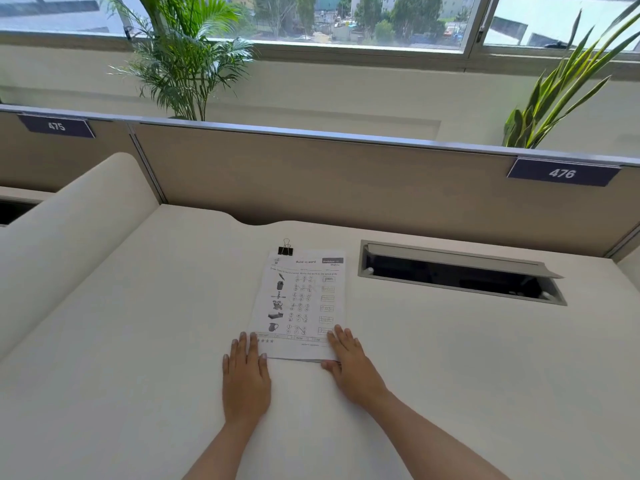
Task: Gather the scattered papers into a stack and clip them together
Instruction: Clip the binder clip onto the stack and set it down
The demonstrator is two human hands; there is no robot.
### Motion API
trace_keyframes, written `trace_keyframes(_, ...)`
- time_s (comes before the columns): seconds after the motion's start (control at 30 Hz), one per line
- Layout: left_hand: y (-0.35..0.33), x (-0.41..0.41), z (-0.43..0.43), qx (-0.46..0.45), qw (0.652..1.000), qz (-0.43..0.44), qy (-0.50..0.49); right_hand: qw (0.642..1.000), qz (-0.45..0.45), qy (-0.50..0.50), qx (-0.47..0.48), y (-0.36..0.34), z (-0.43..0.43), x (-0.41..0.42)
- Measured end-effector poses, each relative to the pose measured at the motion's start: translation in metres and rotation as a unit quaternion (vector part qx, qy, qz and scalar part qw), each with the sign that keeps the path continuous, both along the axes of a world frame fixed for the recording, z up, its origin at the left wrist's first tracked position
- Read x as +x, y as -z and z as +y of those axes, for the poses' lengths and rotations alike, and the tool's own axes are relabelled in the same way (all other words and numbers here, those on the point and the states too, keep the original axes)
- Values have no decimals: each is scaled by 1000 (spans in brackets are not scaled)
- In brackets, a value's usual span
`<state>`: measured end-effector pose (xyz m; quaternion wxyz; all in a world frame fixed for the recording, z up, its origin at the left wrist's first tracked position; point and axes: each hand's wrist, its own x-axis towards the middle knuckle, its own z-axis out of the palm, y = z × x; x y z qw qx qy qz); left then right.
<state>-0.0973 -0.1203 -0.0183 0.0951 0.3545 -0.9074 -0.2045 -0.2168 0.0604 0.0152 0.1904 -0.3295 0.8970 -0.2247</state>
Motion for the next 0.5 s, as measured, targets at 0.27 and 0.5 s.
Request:
trace_keyframes(0.27,2,-53,-22,-18,1000,-6,5,999,-2,13,-29,10,-14,-48)
trace_keyframes(0.5,3,-90,-38,-22,999,-17,27,999,5,25,-20,10,-21,-82)
